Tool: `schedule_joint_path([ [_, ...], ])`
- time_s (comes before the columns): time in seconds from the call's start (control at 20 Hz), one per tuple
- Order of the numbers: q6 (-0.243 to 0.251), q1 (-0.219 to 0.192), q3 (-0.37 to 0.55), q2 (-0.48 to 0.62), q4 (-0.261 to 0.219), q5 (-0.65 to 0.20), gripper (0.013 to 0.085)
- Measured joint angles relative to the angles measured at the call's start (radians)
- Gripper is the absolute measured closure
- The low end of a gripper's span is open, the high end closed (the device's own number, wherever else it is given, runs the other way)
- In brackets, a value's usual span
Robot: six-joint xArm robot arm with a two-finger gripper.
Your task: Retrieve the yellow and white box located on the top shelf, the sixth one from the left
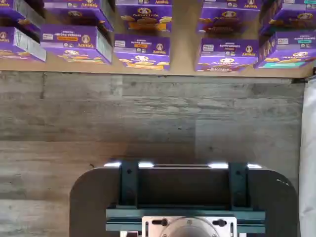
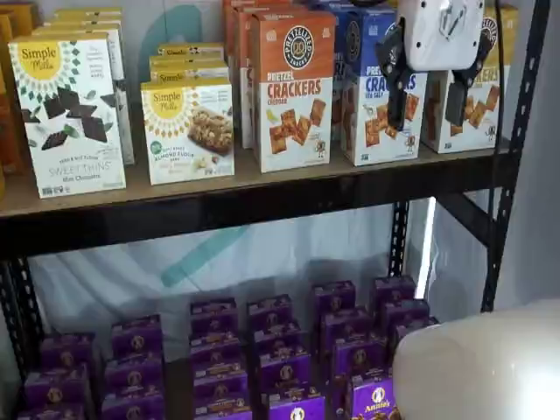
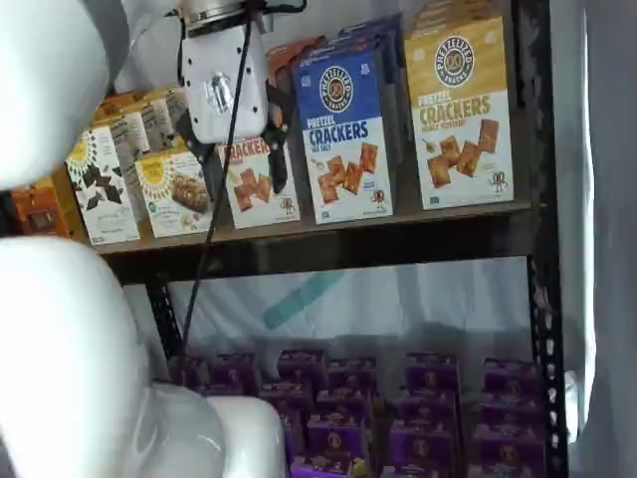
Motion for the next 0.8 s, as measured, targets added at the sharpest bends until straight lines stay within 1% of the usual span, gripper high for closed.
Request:
schedule_joint_path([
  [0.05,-0.012,-0.022,0.004,-0.004,0.024,-0.005,0.013],
  [0.1,-0.027,-0.053,0.009,-0.009,0.057,-0.012,0.013],
  [0.25,-0.032,-0.06,0.011,-0.012,0.069,-0.017,0.013],
  [0.6,-0.033,-0.054,0.013,-0.012,0.056,-0.03,0.013],
  [0.75,-0.043,-0.052,0.016,-0.013,0.027,-0.052,0.013],
  [0.8,-0.049,-0.049,0.018,-0.013,0.003,-0.067,0.013],
])
